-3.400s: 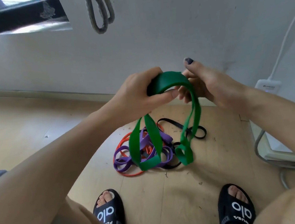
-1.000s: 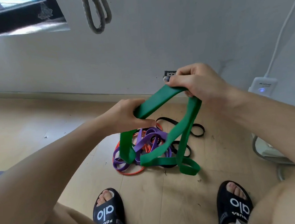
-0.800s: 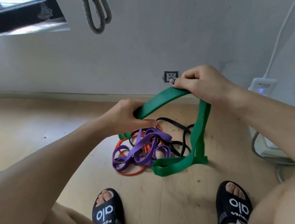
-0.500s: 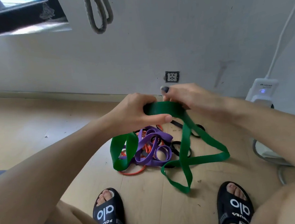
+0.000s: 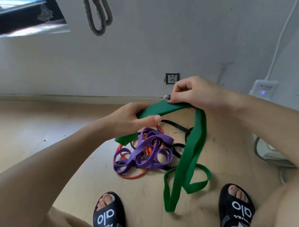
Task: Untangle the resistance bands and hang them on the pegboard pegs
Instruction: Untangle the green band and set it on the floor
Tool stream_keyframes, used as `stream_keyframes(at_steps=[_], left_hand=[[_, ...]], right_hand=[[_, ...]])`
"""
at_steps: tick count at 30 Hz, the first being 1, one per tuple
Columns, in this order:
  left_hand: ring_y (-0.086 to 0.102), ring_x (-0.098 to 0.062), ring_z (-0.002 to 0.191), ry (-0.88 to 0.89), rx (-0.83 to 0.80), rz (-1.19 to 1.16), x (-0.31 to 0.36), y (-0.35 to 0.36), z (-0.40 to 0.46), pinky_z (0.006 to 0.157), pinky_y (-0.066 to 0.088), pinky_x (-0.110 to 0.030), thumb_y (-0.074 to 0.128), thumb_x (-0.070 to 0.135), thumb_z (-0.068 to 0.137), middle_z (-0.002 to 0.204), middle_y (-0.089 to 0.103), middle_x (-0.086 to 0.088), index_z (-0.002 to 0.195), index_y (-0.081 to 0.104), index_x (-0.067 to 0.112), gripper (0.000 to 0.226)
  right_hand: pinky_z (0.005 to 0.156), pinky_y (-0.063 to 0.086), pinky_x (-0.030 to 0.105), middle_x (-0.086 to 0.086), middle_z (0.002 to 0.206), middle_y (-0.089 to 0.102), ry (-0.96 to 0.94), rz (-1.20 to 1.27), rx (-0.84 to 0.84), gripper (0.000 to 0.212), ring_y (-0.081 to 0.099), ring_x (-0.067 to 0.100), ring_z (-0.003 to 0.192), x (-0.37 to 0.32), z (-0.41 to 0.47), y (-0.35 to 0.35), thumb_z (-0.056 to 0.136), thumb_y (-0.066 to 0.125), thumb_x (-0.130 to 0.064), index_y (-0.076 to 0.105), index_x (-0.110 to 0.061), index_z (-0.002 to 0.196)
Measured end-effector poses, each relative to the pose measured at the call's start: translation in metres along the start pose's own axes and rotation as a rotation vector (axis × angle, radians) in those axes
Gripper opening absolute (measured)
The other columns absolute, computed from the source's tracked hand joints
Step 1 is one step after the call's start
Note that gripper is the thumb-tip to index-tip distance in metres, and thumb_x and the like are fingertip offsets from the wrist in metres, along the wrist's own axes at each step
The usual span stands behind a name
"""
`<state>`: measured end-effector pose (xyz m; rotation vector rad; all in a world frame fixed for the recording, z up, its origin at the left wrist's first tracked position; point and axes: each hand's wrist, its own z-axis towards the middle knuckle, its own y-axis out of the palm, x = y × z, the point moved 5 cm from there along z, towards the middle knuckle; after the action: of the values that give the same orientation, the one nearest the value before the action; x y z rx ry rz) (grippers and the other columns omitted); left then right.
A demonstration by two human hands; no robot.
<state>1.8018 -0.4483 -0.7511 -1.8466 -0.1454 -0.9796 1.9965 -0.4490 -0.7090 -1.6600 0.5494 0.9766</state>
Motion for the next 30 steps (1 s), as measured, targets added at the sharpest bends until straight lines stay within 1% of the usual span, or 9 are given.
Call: stream_keyframes(at_steps=[2,4,6,9,16,19,23,26,30], left_hand=[[0.056,-0.017,0.062,0.041,0.050,0.116,0.002,0.002,0.001,0.060,0.047,-0.041,0.058,0.081,0.073,0.077,0.066,-0.004,0.103,0.068,0.021,0.068],[0.049,-0.013,0.056,0.094,0.110,0.134,0.010,0.003,0.002,0.055,0.041,-0.031,0.064,0.078,0.070,0.068,0.062,0.001,0.090,0.065,0.019,0.063],[0.043,-0.009,0.054,0.103,0.141,0.106,0.018,0.003,0.001,0.051,0.033,-0.024,0.070,0.072,0.067,0.063,0.052,0.008,0.079,0.057,0.019,0.056],[0.058,-0.011,0.068,0.078,0.010,0.050,0.021,0.013,-0.002,0.060,0.045,-0.027,0.078,0.065,0.069,0.079,0.065,0.007,0.091,0.061,0.026,0.047],[0.066,-0.024,0.092,-0.052,-0.106,-0.054,-0.013,0.005,-0.007,0.084,0.057,-0.051,0.081,0.054,0.071,0.101,0.068,0.002,0.112,0.060,0.027,0.054],[0.068,-0.014,0.108,-0.116,-0.186,-0.018,-0.041,0.006,-0.013,0.099,0.057,-0.044,0.082,0.027,0.077,0.117,0.071,0.007,0.131,0.060,0.023,0.058],[0.070,-0.012,0.109,-0.120,-0.127,0.003,-0.053,0.001,-0.010,0.104,0.054,-0.035,0.075,-0.002,0.084,0.117,0.075,0.005,0.132,0.065,0.016,0.053],[0.068,-0.009,0.105,-0.080,-0.052,0.111,-0.046,-0.002,-0.009,0.098,0.055,-0.027,0.076,0.006,0.087,0.114,0.073,0.008,0.129,0.066,0.018,0.045],[0.069,-0.011,0.089,-0.057,0.197,0.210,-0.034,-0.021,-0.008,0.071,0.059,-0.022,0.073,0.015,0.093,0.100,0.065,0.007,0.113,0.061,0.017,0.024]], right_hand=[[0.074,0.049,0.038,0.003,0.077,0.069,0.038,-0.011,-0.085,0.031,0.062,0.012,0.071,0.002,-0.003,0.008,0.095,0.068,-0.042,0.072,-0.013,0.085],[0.080,0.054,0.044,0.003,0.084,0.075,0.052,-0.030,-0.209,0.035,0.068,0.024,0.077,0.001,-0.010,0.023,0.096,0.062,-0.053,0.072,-0.020,0.089],[0.060,0.052,0.036,0.011,0.083,0.075,0.040,-0.019,-0.277,0.037,0.065,0.028,0.062,-0.003,-0.015,0.036,0.096,0.063,-0.055,0.070,-0.018,0.092],[0.048,0.041,0.027,0.010,0.064,0.066,0.024,0.036,-0.261,0.034,0.055,0.013,0.045,-0.006,-0.015,0.042,0.096,0.067,-0.044,0.071,-0.011,0.088],[0.037,0.028,0.022,0.001,0.047,0.045,0.096,0.256,-0.231,0.031,0.037,0.014,0.035,-0.006,-0.015,0.028,0.098,0.064,-0.021,0.061,-0.011,0.069],[0.037,0.025,0.023,0.003,0.054,0.038,0.112,0.355,-0.165,0.039,0.031,0.016,0.039,-0.001,-0.012,0.012,0.098,0.061,-0.018,0.056,-0.018,0.059],[0.036,0.026,0.020,0.001,0.055,0.037,0.145,0.357,-0.118,0.022,0.030,0.015,0.042,0.009,-0.009,-0.001,0.098,0.060,-0.021,0.057,-0.009,0.080],[0.039,0.025,0.023,-0.001,0.054,0.038,0.164,0.337,-0.085,0.027,0.031,0.013,0.041,0.015,-0.005,-0.007,0.098,0.059,-0.024,0.059,-0.011,0.074],[0.039,0.027,0.022,-0.001,0.054,0.039,0.176,0.326,-0.064,0.039,0.032,0.012,0.040,0.018,-0.005,-0.013,0.098,0.059,-0.023,0.063,-0.021,0.059]])
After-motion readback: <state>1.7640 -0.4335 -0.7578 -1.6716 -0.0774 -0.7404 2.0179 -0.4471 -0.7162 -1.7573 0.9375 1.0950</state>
